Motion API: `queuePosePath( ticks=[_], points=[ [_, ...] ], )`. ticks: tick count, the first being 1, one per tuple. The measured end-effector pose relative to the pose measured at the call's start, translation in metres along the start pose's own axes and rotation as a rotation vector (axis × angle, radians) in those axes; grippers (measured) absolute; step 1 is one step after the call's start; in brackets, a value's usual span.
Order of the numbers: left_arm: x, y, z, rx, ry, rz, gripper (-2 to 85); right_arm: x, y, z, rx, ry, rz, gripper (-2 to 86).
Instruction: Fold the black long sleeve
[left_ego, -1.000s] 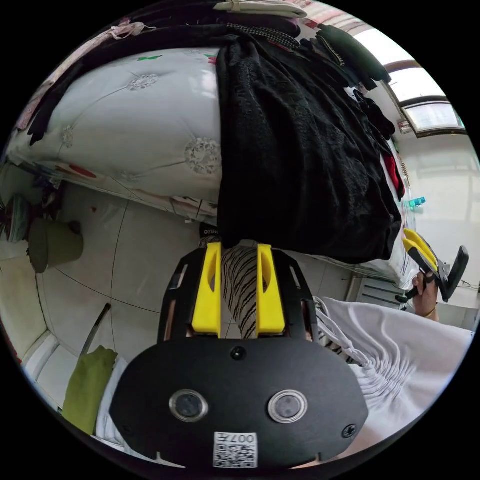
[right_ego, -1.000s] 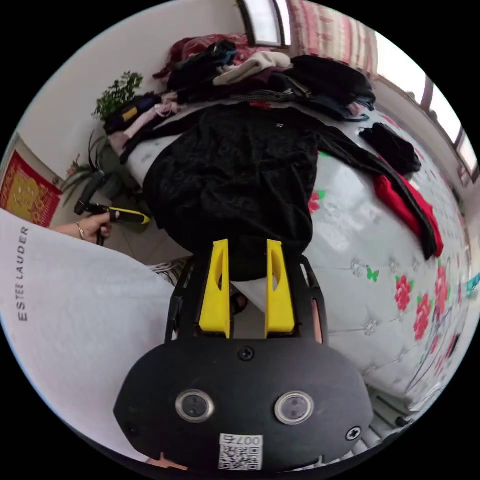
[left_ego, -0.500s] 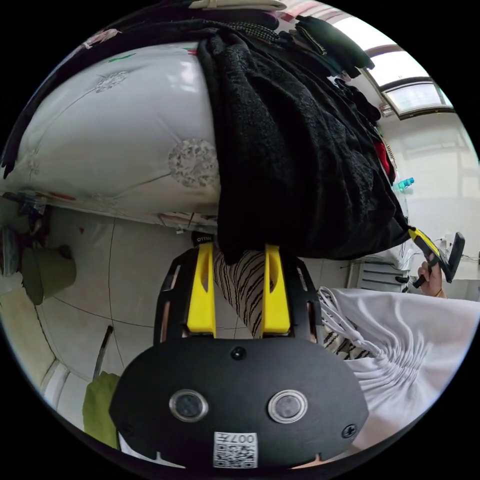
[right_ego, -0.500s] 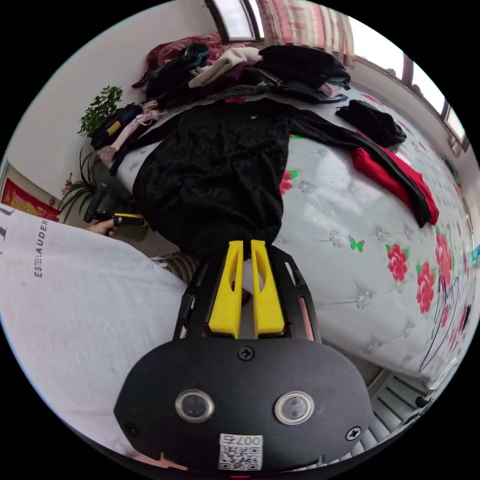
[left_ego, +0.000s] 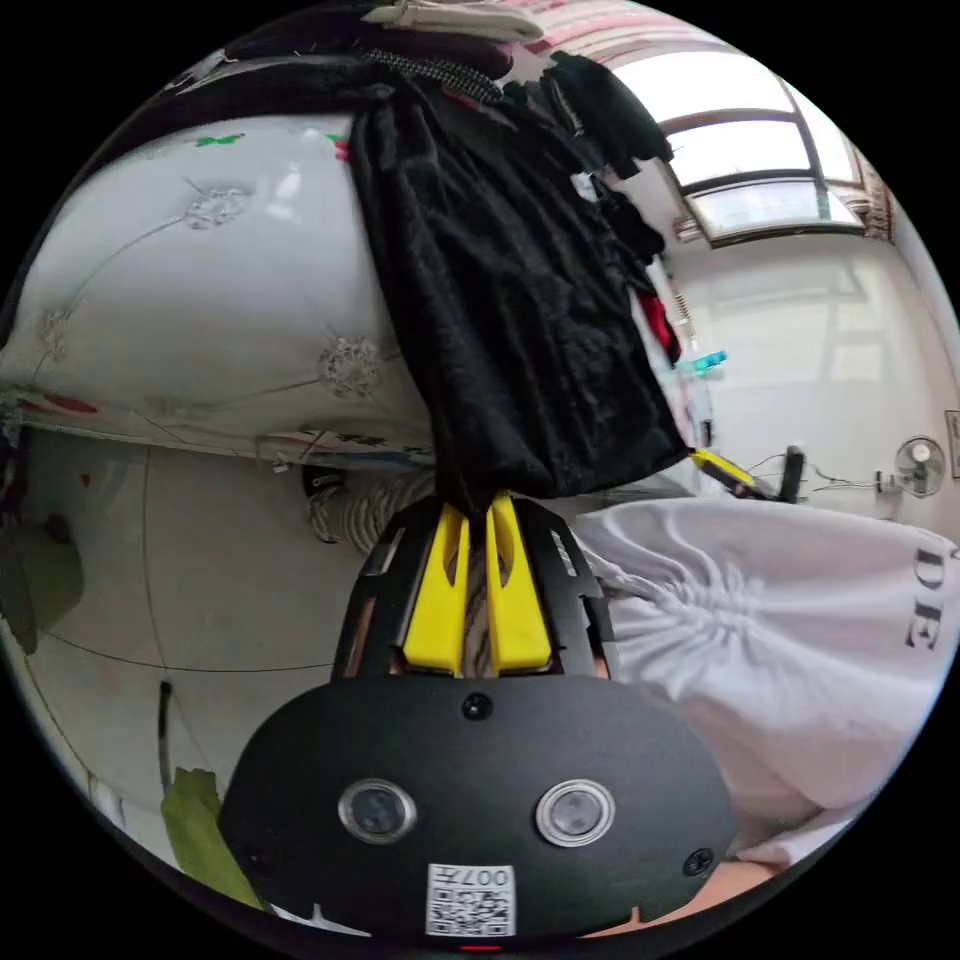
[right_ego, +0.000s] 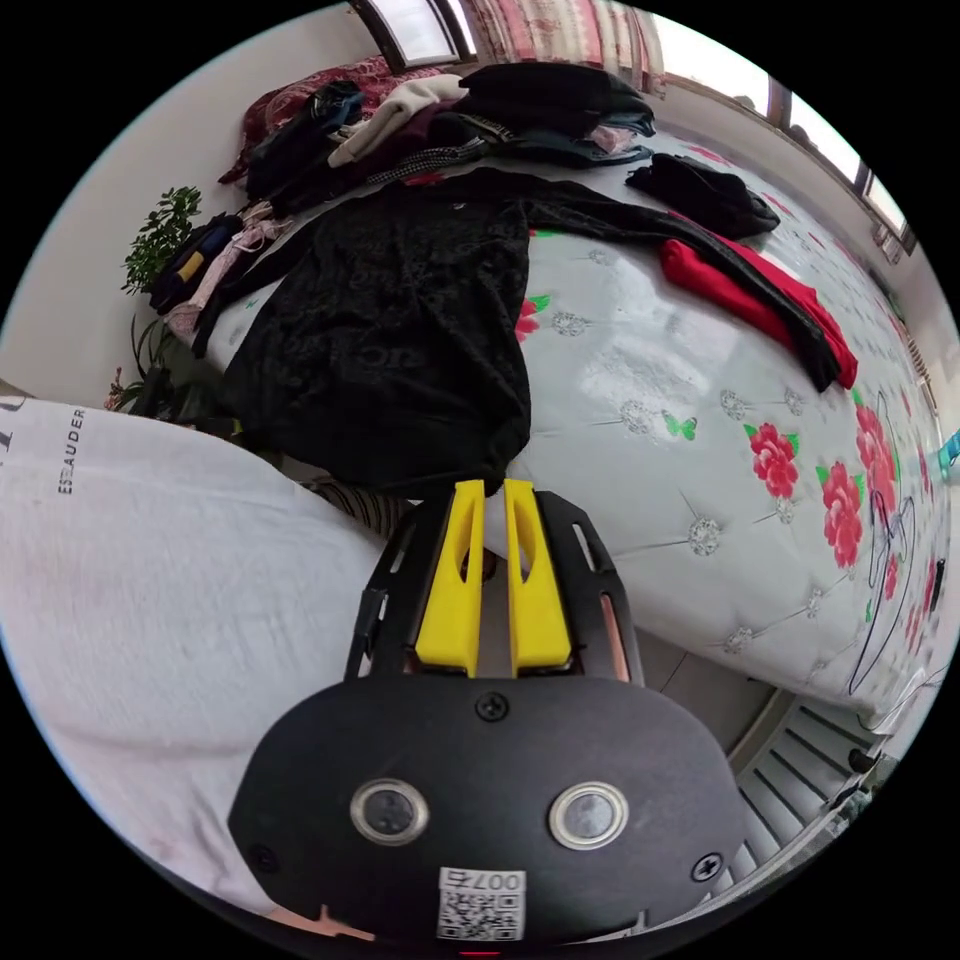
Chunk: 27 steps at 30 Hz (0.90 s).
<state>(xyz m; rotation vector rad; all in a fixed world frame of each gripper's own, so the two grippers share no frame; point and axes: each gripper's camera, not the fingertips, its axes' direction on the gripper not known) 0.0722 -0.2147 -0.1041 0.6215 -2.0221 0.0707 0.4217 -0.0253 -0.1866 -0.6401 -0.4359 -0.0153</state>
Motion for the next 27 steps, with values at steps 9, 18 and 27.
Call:
queuePosePath(
  ticks=[9, 18, 27],
  points=[
    [0.013, 0.023, -0.064, 0.146, 0.156, -0.048, -0.3, -0.015, -0.015, 0.008, -0.013, -0.024, -0.059, 8.1],
    [0.023, 0.018, -0.068, 0.155, 0.162, -0.109, -0.3, -0.009, -0.011, -0.007, 0.075, -0.221, 0.047, 7.9],
    [0.039, 0.005, -0.061, 0.141, 0.184, -0.102, -0.2, -0.016, -0.015, 0.008, -0.024, -0.118, 0.052, 7.5]
  ],
)
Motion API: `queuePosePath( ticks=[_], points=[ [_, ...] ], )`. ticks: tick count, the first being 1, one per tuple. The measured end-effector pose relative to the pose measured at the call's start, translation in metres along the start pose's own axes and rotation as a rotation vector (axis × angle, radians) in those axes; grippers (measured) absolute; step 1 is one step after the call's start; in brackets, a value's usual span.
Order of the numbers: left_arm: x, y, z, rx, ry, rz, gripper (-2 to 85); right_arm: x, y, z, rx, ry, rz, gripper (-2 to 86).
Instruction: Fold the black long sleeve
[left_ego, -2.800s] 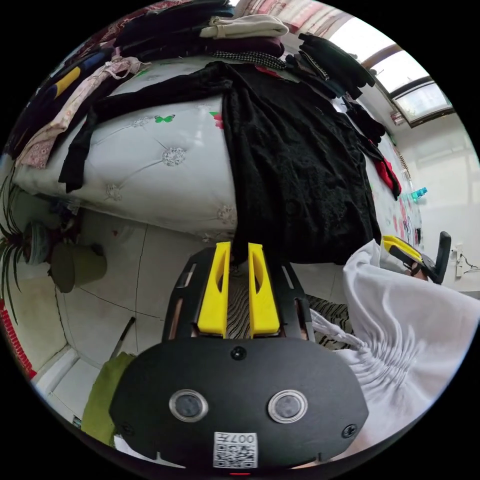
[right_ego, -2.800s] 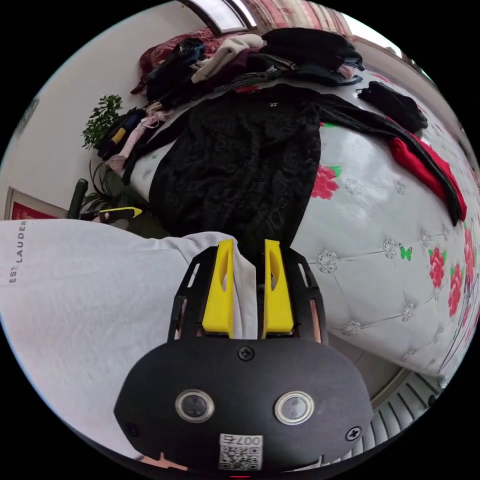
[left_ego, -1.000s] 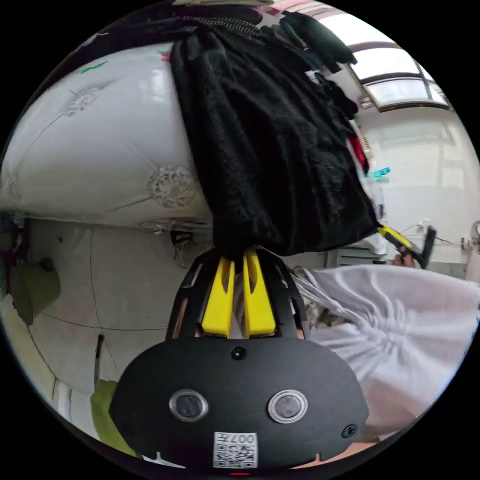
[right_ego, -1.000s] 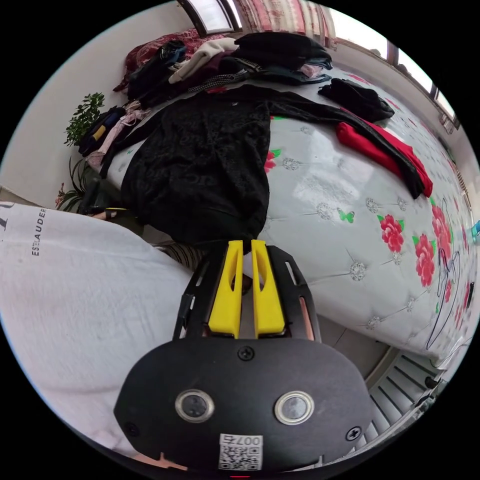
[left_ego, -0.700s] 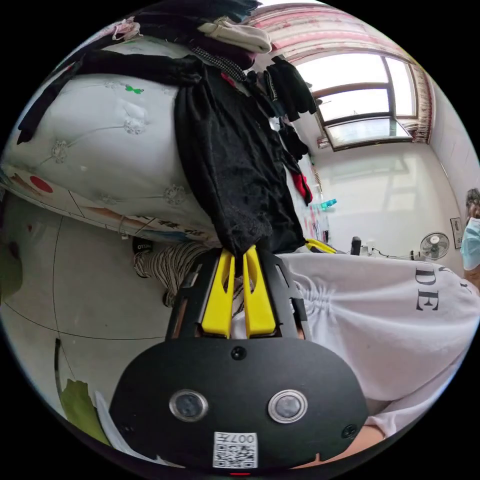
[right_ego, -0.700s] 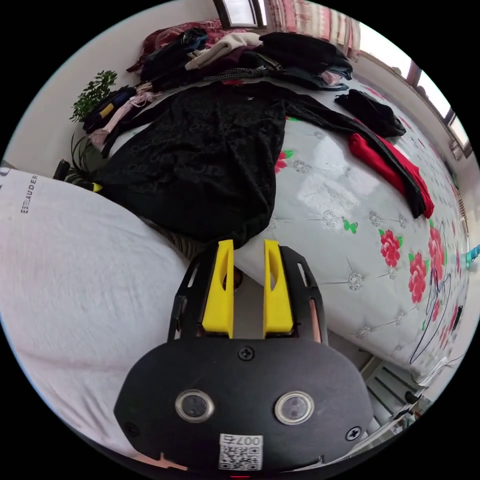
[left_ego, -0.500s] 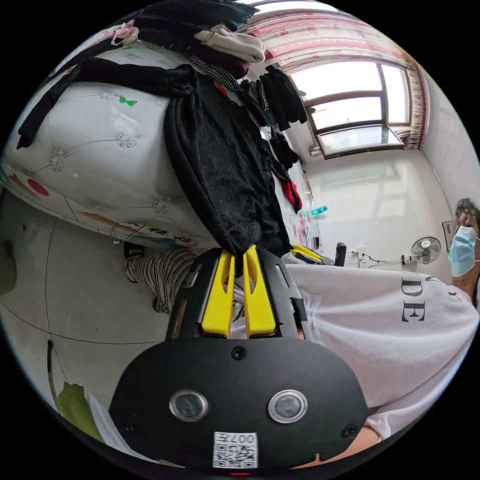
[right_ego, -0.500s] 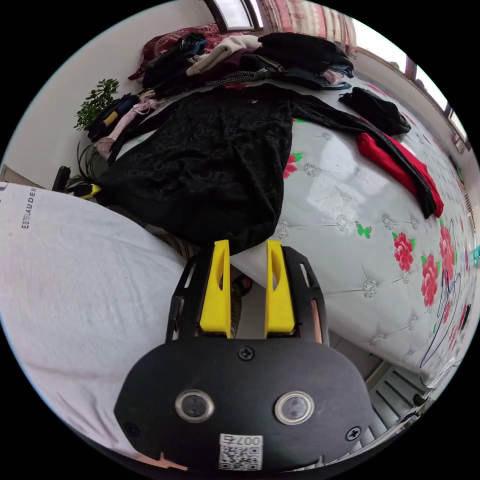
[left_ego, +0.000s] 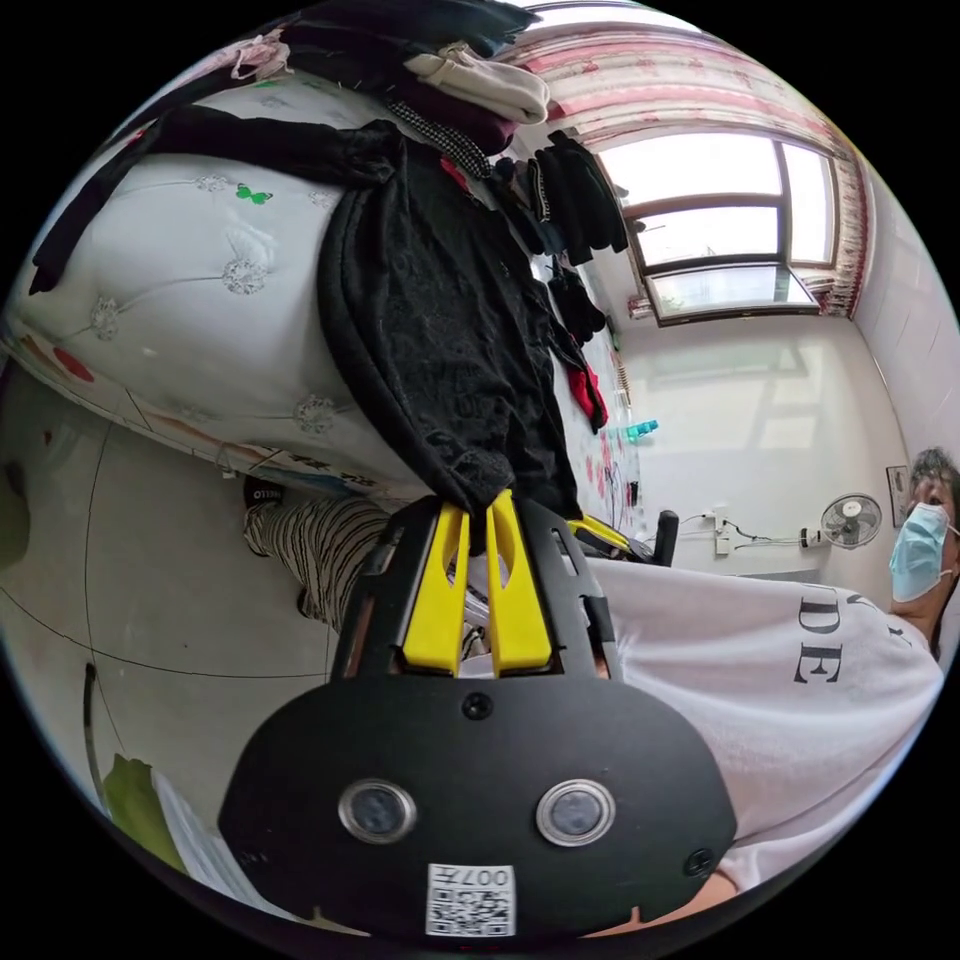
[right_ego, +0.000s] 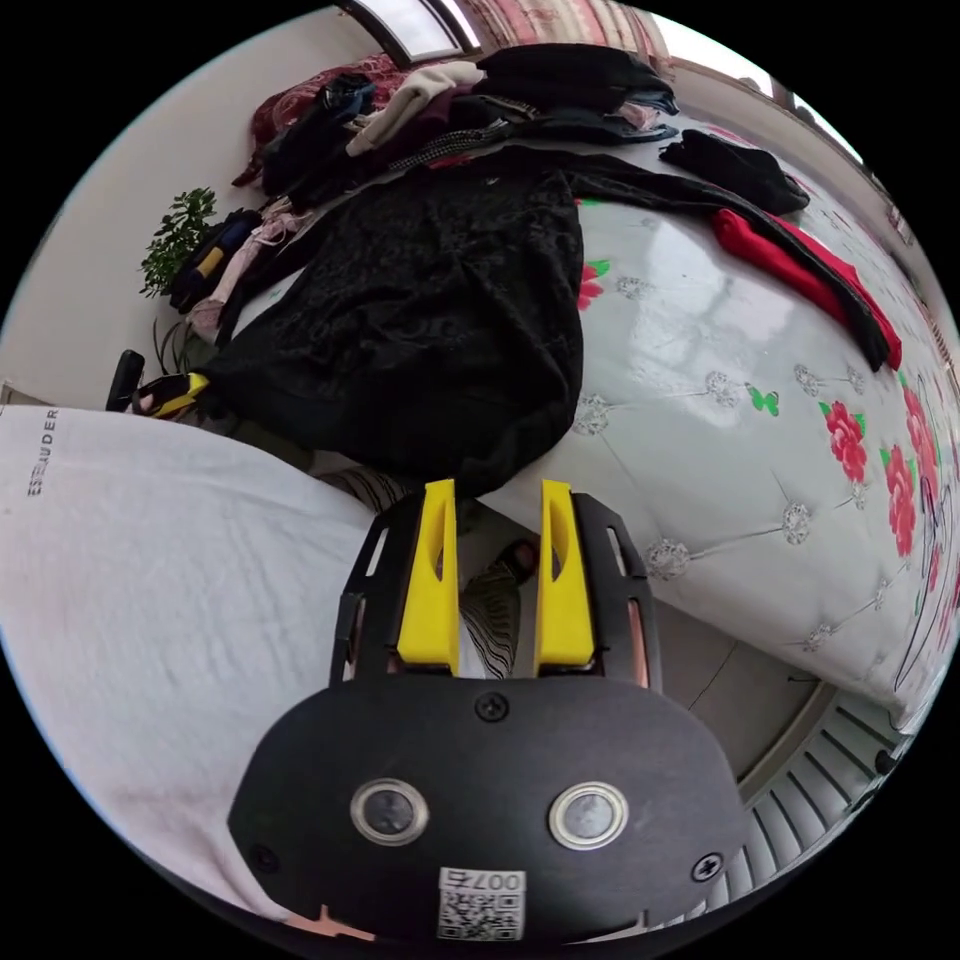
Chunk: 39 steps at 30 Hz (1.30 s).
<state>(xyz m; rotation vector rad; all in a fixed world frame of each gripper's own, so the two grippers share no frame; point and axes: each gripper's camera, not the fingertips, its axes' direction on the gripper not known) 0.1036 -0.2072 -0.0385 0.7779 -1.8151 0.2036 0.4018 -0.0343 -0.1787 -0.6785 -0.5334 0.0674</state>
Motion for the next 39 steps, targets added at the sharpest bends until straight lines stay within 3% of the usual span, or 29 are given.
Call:
queuePosePath(
  ticks=[7, 14, 18, 23, 26, 28, 35, 39],
  points=[
    [0.003, 0.001, 0.004, -0.016, -0.035, -0.025, -0.1, 0.001, -0.006, -0.021, -0.006, 0.083, 0.038, 3.2],
    [-0.007, 0.01, 0.016, -0.064, -0.04, -0.09, 0.1, 0.014, 0.007, -0.043, 0.019, 0.008, 0.06, 2.1],
    [0.003, 0.015, 0.02, -0.061, -0.031, -0.075, 0.1, 0.013, 0.006, -0.036, -0.02, -0.057, 0.073, 2.0],
    [0.005, 0.024, 0.016, -0.055, -0.042, -0.096, 0.1, 0.007, 0.003, -0.027, -0.144, 0.011, 0.044, 0.4],
    [0.008, 0.033, 0.002, -0.034, -0.062, -0.091, -0.1, 0.009, 0.01, -0.066, -0.048, 0.013, 0.002, 0.0],
    [0.008, 0.04, -0.005, -0.04, -0.048, -0.085, -0.2, 0.017, 0.018, -0.102, 0.023, 0.003, -0.005, -0.1],
    [-0.006, 0.055, -0.012, -0.018, 0.087, -0.172, -0.3, 0.025, 0.027, -0.132, -0.024, -0.075, -0.05, -0.2],
    [-0.01, 0.016, -0.013, 0.036, 0.153, -0.187, -0.4, 0.045, -0.009, -0.144, -0.001, -0.137, -0.028, -0.2]
  ],
)
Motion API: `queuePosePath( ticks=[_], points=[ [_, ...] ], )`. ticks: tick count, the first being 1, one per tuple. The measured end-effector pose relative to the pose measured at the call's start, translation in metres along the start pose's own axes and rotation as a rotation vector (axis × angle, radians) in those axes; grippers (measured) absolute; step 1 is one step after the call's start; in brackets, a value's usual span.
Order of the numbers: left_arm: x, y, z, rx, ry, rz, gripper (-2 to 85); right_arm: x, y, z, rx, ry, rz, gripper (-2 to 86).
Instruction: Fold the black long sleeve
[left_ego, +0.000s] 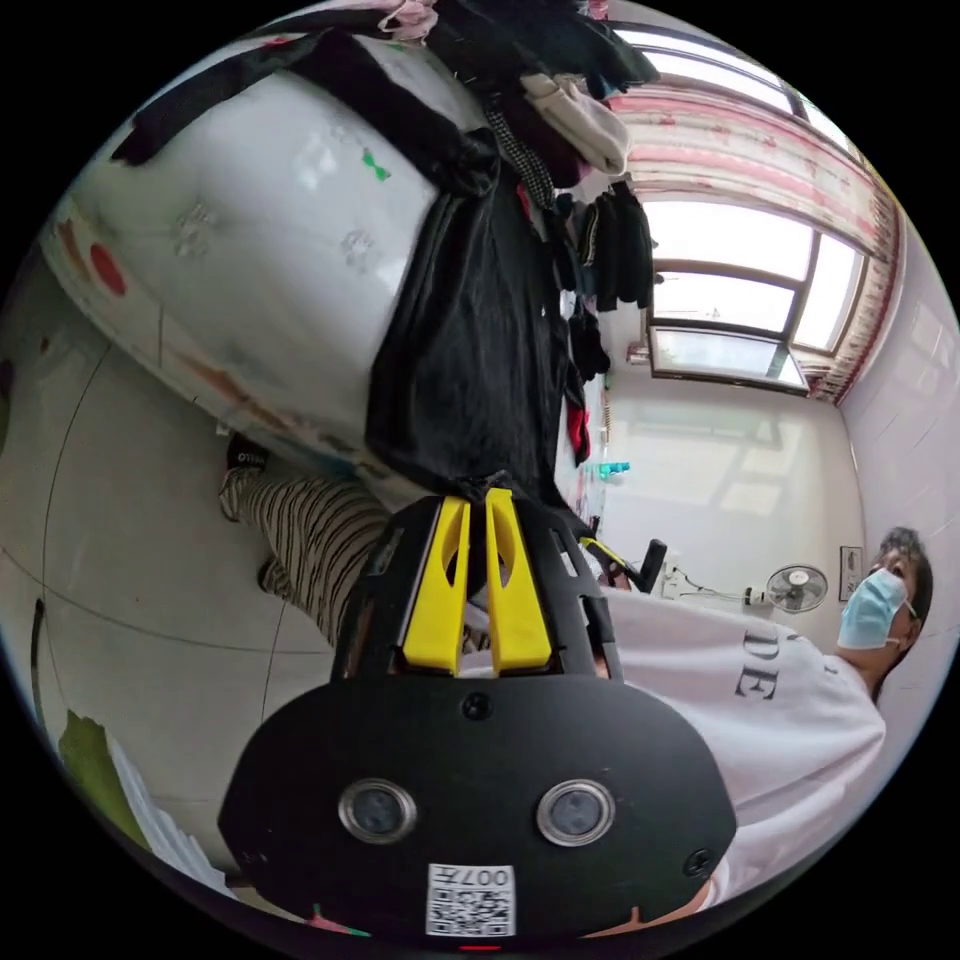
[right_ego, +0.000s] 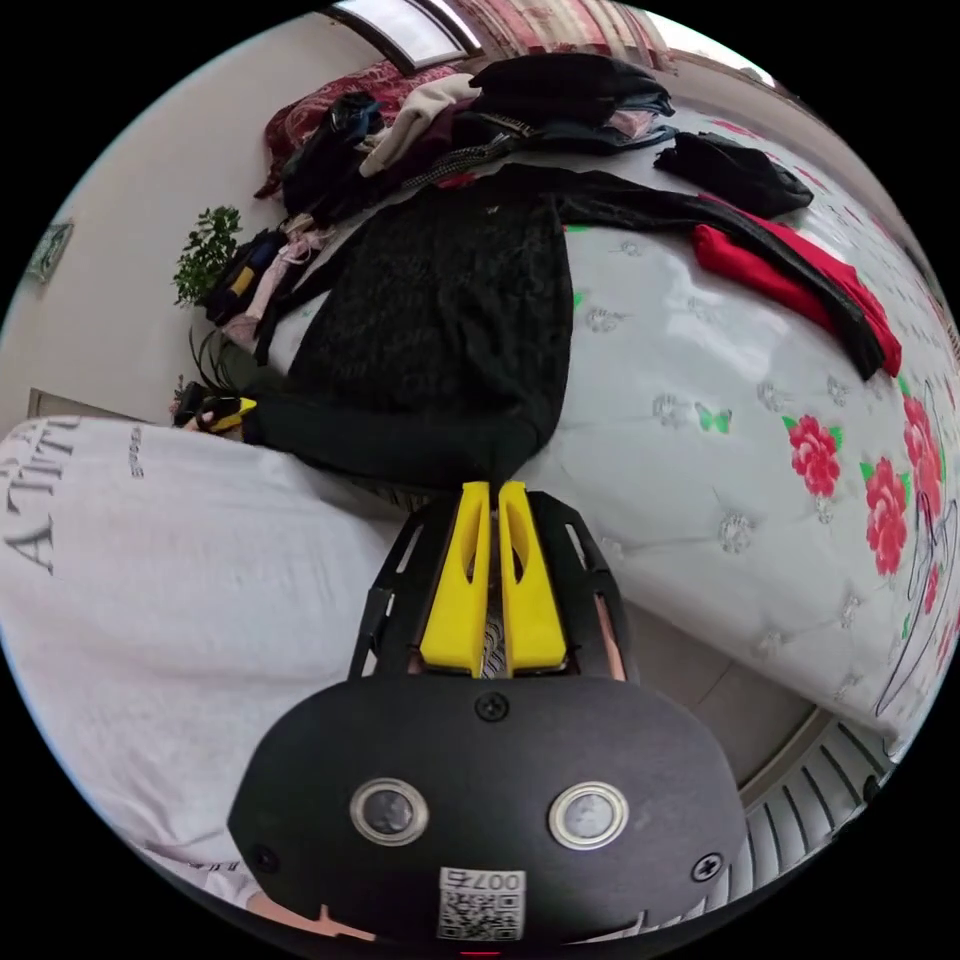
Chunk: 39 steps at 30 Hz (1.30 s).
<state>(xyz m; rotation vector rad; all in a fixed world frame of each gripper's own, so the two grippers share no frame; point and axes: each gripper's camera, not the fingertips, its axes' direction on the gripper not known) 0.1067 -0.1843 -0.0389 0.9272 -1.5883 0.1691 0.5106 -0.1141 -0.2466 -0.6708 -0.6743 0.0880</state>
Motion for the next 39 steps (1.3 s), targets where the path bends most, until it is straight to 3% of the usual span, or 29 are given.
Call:
queuePosePath(
  ticks=[4, 8, 12, 15, 20, 22, 30, 35, 39],
  points=[
    [0.043, -0.092, -0.007, 0.028, 0.035, 0.073, -0.4, 0.023, -0.107, -0.048, 0.105, -0.07, -0.026, -0.3],
    [0.178, -0.193, -0.055, 0.15, 0.019, 0.326, -0.4, -0.003, -0.212, -0.142, 0.297, 0.017, -0.157, -0.3],
    [0.309, -0.196, -0.118, 0.297, 0.043, 0.643, -0.4, -0.062, -0.241, -0.271, 0.638, 0.038, -0.319, -0.3],
    [0.342, -0.165, -0.139, 0.316, -0.002, 0.765, -0.4, -0.088, -0.215, -0.31, 0.743, 0.087, -0.423, -0.3],
    [0.299, -0.117, -0.113, 0.184, -0.084, 0.746, -0.3, -0.073, -0.155, -0.285, 0.699, 0.08, -0.461, -0.3],
    [0.258, -0.105, -0.092, 0.104, -0.059, 0.662, -0.3, -0.044, -0.128, -0.243, 0.574, 0.045, -0.398, -0.2],
    [0.057, -0.034, -0.002, -0.062, 0.011, 0.1, -0.4, 0.048, -0.037, -0.091, 0.142, -0.11, -0.025, -0.2],
    [0.045, 0.0, 0.005, -0.128, -0.038, 0.08, -0.4, 0.05, 0.0, -0.084, 0.12, -0.135, 0.016, -0.2],
    [0.047, 0.013, -0.016, -0.07, 0.043, 0.074, -0.3, 0.052, 0.017, -0.099, 0.124, -0.168, 0.028, -0.2]
  ],
)
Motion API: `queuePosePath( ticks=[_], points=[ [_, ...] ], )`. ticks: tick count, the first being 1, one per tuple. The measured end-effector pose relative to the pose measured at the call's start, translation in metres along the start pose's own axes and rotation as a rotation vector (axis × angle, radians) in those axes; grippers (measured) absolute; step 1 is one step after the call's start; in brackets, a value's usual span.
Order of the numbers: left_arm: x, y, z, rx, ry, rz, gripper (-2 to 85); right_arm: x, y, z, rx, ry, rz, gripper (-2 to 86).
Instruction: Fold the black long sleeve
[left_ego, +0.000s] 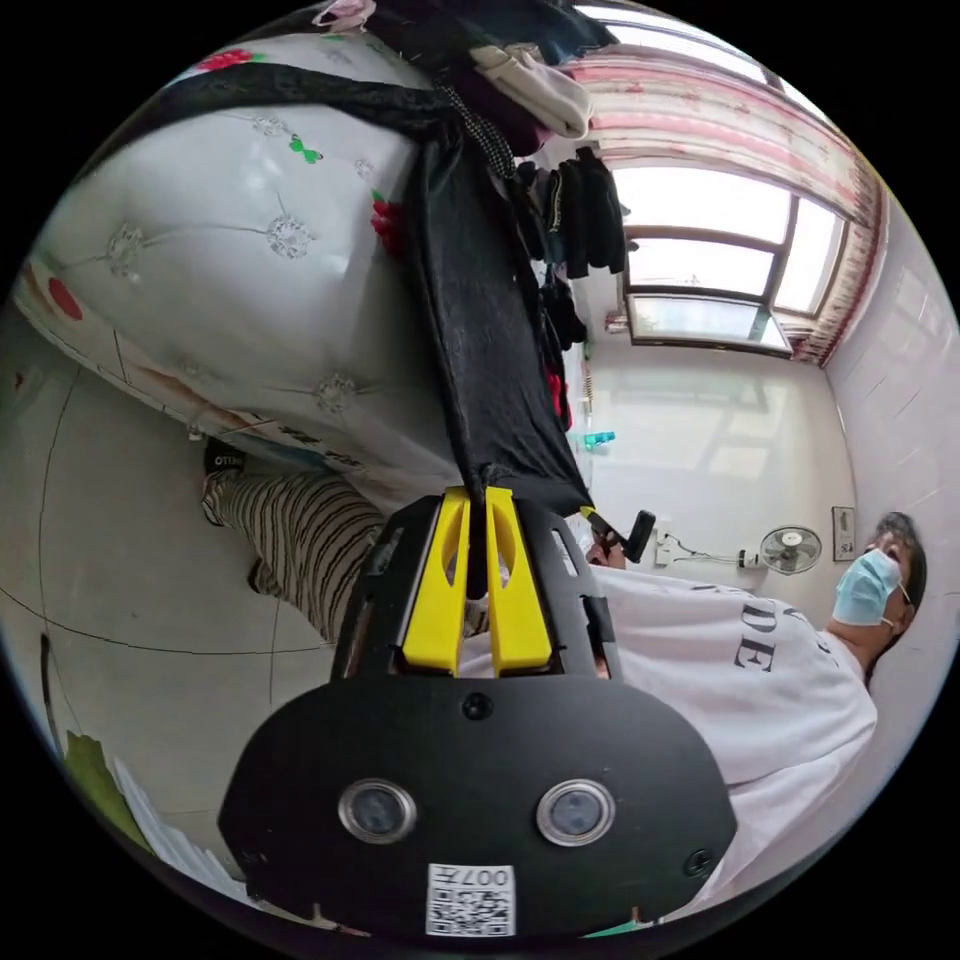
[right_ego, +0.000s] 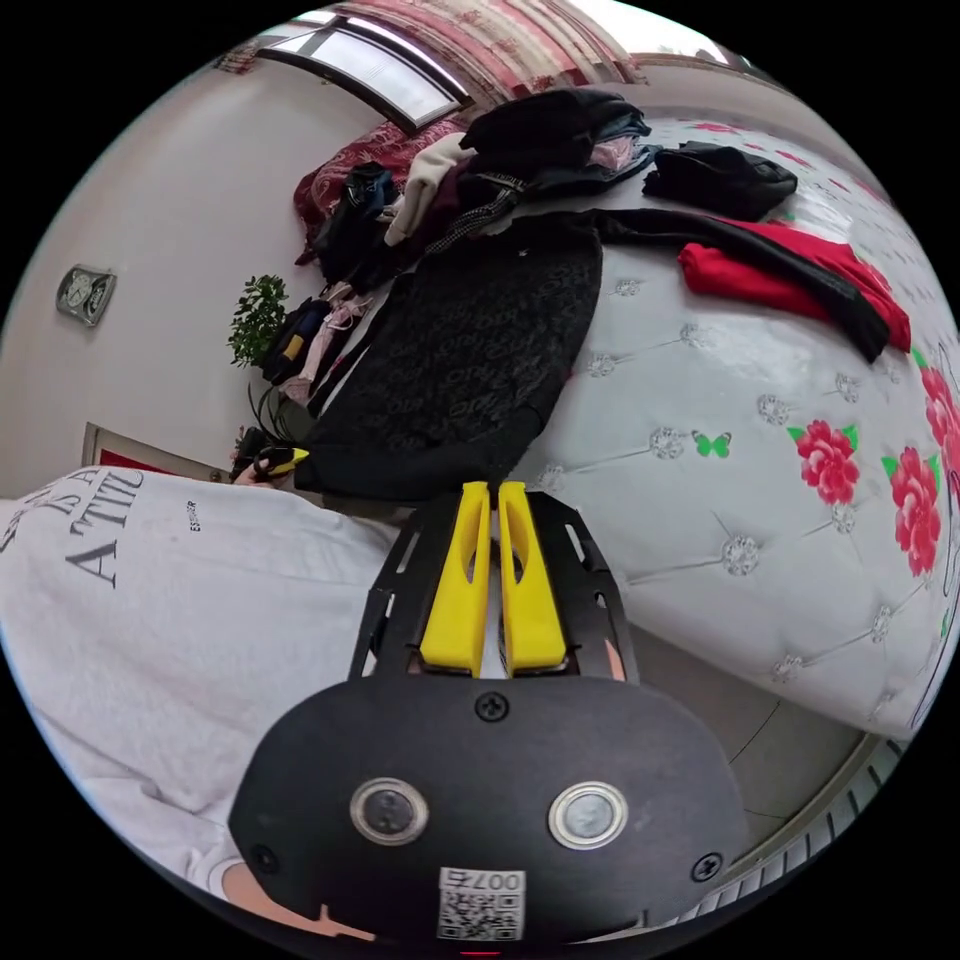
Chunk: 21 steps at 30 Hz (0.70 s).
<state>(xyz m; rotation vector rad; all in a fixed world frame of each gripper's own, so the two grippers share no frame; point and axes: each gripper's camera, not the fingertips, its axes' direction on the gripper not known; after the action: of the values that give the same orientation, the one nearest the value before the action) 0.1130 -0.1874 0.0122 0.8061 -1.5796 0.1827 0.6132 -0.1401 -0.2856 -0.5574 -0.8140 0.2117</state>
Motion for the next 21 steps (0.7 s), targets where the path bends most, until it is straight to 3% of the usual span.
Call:
queuePosePath(
  ticks=[8, 11, 21],
  points=[
    [0.001, 0.003, -0.015, -0.1, -0.037, 0.008, -0.2, 0.007, 0.004, -0.006, -0.084, -0.011, 0.008, -0.2],
    [0.0, -0.015, -0.021, -0.071, 0.038, -0.009, -0.3, 0.013, -0.015, -0.013, -0.073, -0.059, 0.025, -0.2],
    [-0.002, -0.18, -0.029, 0.099, 0.18, -0.084, 1.9, 0.05, -0.203, -0.025, 0.025, -0.131, 0.024, -0.1]
  ],
)
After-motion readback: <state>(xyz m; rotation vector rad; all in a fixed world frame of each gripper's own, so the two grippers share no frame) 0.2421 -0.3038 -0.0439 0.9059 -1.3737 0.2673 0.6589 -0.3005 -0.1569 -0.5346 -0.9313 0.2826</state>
